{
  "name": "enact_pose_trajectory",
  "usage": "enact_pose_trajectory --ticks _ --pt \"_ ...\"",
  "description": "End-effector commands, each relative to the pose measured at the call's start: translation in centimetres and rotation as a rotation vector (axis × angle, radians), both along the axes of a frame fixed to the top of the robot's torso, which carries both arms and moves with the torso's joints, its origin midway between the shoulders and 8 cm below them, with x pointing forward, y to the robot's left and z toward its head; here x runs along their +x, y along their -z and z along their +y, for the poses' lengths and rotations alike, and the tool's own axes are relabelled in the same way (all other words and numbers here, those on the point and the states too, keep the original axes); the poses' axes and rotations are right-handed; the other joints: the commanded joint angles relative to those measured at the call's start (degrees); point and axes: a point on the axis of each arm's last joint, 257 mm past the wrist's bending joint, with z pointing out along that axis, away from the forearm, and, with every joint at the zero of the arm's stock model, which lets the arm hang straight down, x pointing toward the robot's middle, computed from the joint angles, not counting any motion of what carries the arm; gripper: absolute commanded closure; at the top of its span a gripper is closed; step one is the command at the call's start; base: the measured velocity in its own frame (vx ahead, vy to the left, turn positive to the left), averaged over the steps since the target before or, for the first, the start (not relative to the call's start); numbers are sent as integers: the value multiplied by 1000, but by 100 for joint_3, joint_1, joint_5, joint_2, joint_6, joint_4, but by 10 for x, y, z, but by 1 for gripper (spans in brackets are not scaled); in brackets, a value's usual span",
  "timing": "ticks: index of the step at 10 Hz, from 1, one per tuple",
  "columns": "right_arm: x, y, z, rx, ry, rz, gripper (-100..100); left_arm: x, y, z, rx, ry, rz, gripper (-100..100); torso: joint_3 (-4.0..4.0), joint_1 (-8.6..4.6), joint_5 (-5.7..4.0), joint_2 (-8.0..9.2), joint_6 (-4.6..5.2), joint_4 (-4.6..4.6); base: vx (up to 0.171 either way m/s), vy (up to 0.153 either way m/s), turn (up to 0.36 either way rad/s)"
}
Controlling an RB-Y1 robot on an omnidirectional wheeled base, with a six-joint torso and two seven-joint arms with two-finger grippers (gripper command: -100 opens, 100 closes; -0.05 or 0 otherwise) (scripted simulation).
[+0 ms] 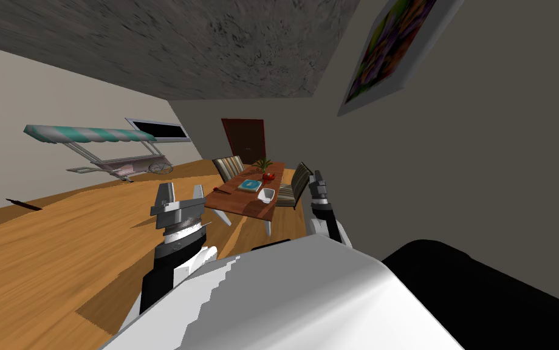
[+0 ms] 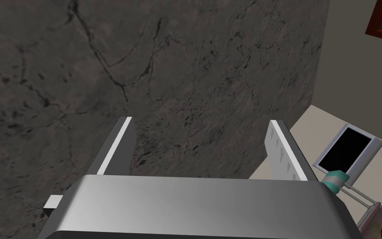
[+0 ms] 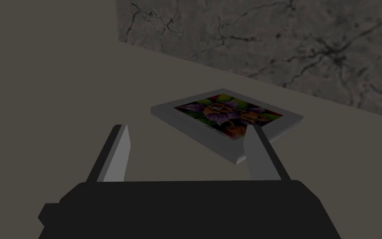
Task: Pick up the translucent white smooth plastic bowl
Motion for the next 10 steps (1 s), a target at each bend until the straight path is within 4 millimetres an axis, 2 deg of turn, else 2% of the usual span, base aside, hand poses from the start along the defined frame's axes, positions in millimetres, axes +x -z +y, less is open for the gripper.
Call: enact_pose_trajectory --ticks 1,3,4,6,7,8,9,10 --pt "4 11 3 -48 -8 37 -100 0 0 0 0 0 0 0 0 0 0 0 0 0 6 18 16" --pt "12 39 2 -115 -4 114 -100 0 0 0 0 0 0 0 -1 13 2 -1 0 -1 1 54 23" --pt "12 39 2 -124 -8 116 -100 0 0 0 0 0 0 0 0 20 4 0 0 0 -4 51 6" --pt "20 80 -4 -206 7 227 -100 0 0 0 0 0 0 0 -1 18 4 -2 0 -1 6 66 27" --pt "20 80 -4 -212 5 228 -100 0 0 0 0 0 0 0 -1 26 5 -1 0 -1 -3 58 4" --pt "22 105 -9 -260 15 293 -100 0 0 0 0 0 0 0 0 22 5 0 0 0 8 59 24" --pt "22 105 -9 -261 15 293 -100 0 0 0 0 0 0 0 0 20 5 -1 0 0 9 44 5" --pt "23 132 -16 -314 27 364 -100 0 0 0 0 0 0 0 -2 16 4 -3 0 -1 4 60 32"
